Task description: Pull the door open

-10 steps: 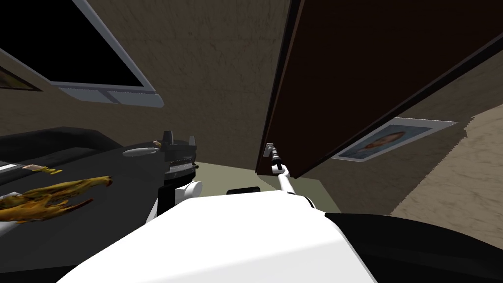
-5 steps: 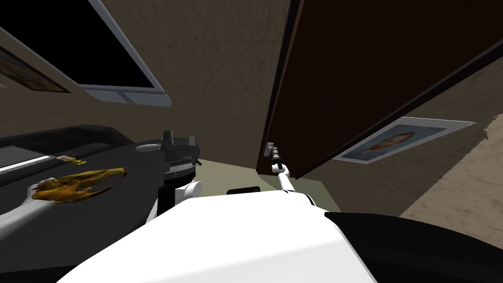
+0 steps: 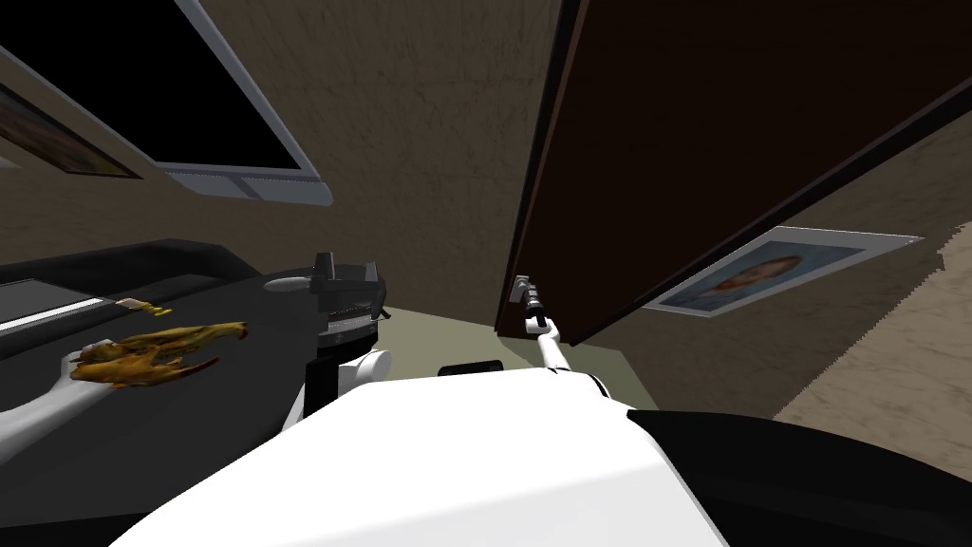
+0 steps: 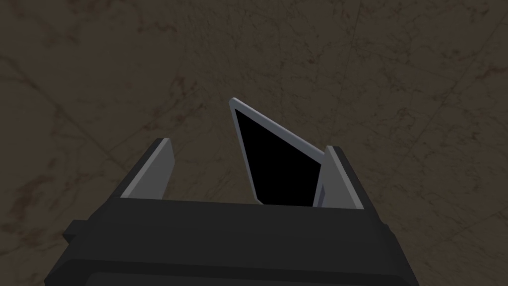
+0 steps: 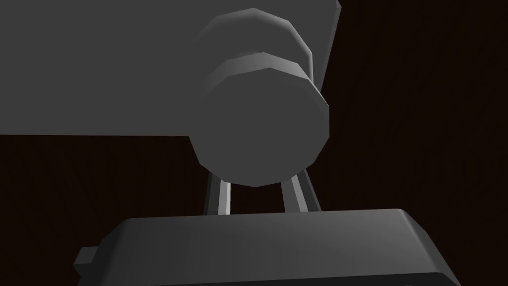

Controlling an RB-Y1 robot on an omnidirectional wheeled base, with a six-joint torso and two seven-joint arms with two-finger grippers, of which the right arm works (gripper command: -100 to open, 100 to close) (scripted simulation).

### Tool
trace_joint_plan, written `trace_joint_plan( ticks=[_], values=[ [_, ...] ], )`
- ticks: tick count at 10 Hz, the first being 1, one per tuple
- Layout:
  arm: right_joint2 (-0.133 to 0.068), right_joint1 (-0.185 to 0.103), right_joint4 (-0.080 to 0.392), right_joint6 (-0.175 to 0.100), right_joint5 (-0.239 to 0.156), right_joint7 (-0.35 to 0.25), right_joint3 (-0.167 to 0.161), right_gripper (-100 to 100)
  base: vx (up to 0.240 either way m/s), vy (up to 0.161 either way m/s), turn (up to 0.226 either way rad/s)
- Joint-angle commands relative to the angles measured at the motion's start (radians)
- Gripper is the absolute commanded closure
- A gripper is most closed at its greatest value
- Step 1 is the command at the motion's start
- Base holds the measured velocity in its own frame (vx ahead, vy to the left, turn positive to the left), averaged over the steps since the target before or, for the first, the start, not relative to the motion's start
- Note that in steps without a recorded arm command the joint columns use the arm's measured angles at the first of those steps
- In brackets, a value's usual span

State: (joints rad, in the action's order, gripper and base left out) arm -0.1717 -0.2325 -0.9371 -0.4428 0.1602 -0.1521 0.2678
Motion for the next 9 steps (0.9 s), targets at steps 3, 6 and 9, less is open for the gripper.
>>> trace_joint_plan(
  ticks=[3,6,9],
  values=[
    [0.022,-0.008,-0.007,0.004,-0.027,-0.043,-0.031,100,-0.027,-0.017,0.064],
    [0.008,-0.021,0.016,0.0,-0.094,-0.127,-0.041,100,-0.055,-0.027,0.063],
    [0.001,-0.027,0.028,-0.002,-0.127,-0.169,-0.046,100,-0.051,-0.02,0.079]
  ],
)
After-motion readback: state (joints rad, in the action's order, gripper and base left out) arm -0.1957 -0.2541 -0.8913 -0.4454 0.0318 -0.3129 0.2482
